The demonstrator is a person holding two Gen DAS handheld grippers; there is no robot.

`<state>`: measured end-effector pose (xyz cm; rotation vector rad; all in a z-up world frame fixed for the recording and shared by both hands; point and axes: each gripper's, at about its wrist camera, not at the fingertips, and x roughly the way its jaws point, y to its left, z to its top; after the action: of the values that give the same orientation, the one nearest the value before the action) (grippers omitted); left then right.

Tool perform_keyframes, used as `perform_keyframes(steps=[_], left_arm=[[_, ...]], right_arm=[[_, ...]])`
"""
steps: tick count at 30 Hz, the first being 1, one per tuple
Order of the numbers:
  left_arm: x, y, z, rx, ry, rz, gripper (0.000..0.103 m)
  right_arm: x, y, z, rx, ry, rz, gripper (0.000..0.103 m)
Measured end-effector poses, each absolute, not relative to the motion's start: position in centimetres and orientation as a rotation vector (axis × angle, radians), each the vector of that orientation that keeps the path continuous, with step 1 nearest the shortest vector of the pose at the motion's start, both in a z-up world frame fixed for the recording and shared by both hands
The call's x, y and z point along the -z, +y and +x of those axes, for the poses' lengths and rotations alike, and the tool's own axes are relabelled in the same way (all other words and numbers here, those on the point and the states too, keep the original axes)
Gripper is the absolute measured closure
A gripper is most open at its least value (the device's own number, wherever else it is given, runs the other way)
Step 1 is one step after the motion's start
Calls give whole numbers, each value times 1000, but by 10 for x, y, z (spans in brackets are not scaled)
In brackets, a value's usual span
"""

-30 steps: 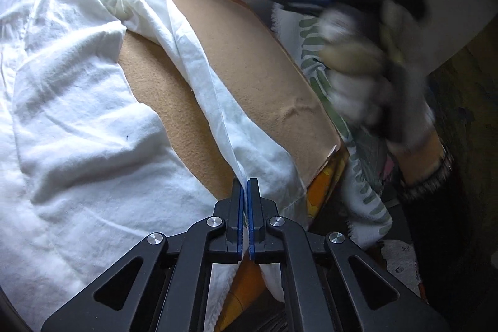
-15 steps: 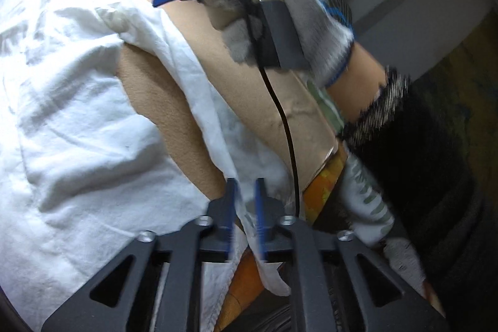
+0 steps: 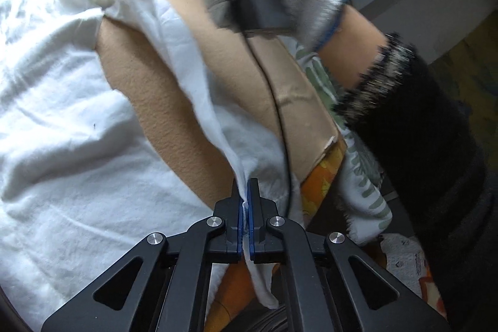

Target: Fold small clothes

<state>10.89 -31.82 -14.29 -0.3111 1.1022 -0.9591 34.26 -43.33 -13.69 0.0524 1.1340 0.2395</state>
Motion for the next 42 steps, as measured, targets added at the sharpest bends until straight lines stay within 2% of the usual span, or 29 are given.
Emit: perform_keyframes(steps=[11,19,25,33,34,35,37,42], left_arm=[[124,-284,102,973,1061,-402,103],[112,-234,95,950,1032,-488,103],[115,-206,84,904,1030,-551,103],[150,-189,78,829,1099,-617,103],[155,-187,78,816,1112,-620,103],[158,-186,78,811,1123,-625,103],[164,-183,79,798,1155,-621,103],[167,-182,75,773,1169,-565,96]], right_arm=[[96,-397,338,-169,1045,-71,103],[63,-312,328,-209,1005,-257,103],[73,-250,332,-258,1018,-323,103],[116,-205,343,-274,1088,-381,102],[118,-206,343,-272,1095,-366,97],[117,-208,343,-276,1100,-338,84],[106,-214,336,-305,1079,-285,74],[65,-256,299,-322,1012,-142,73]])
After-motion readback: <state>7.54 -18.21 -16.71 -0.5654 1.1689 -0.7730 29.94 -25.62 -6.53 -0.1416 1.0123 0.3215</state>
